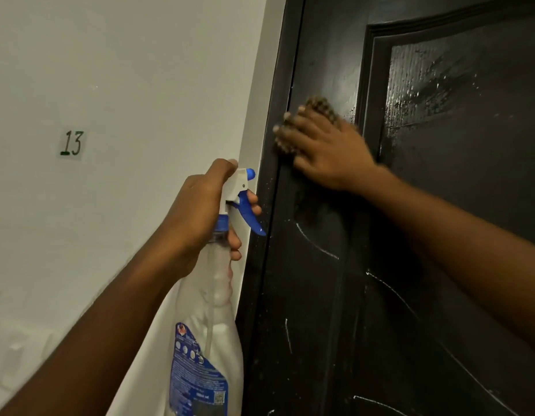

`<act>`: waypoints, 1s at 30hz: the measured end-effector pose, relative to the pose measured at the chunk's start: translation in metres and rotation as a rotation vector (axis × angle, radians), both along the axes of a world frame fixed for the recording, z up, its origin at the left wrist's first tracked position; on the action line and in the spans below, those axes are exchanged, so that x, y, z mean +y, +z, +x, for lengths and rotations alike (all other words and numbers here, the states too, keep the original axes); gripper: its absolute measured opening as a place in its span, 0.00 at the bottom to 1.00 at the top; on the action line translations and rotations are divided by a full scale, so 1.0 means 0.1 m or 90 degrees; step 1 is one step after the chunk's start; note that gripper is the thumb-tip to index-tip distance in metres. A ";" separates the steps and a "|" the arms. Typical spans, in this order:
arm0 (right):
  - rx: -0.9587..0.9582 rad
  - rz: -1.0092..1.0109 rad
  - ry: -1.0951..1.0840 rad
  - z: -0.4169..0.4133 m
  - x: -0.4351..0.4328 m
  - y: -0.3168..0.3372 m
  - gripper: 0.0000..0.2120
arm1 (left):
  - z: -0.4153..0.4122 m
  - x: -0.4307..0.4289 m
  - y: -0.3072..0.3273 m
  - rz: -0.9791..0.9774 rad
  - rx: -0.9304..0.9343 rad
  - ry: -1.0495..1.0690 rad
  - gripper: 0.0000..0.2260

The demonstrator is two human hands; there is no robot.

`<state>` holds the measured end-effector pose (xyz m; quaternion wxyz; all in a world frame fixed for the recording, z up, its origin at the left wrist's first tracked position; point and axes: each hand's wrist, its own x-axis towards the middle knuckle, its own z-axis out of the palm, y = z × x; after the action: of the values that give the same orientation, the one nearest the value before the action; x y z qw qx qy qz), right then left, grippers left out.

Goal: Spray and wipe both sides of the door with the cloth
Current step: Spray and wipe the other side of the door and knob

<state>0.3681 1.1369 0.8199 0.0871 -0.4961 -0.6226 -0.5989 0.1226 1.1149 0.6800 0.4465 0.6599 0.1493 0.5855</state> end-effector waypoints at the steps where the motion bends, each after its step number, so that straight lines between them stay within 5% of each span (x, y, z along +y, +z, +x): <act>1: 0.035 0.028 0.006 -0.04 0.00 0.22 0.29 | -0.01 0.02 -0.01 -0.001 0.000 -0.012 0.26; 6: 0.160 0.152 0.037 -0.26 0.18 0.43 0.27 | -0.07 0.09 -0.02 0.013 0.009 -0.035 0.26; 15: -0.017 -0.038 0.035 -0.11 0.04 -1.52 0.27 | -0.13 0.20 -0.05 0.036 0.022 -0.013 0.30; 19: -0.056 -0.096 -0.001 -0.04 -0.03 -1.06 0.27 | -0.16 0.17 -0.07 0.039 0.038 -0.026 0.28; 24: 0.122 0.075 0.006 -0.22 0.04 -0.21 0.28 | -0.19 0.12 -0.11 0.020 0.025 -0.088 0.25; 30: 0.083 0.080 0.038 -0.31 0.18 -1.16 0.28 | -0.18 0.19 -0.11 0.027 0.006 -0.059 0.25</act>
<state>0.3375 1.1553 0.7040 0.1762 -0.5090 -0.5912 -0.6003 0.1044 1.1335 0.6688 0.4584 0.6781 0.1081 0.5643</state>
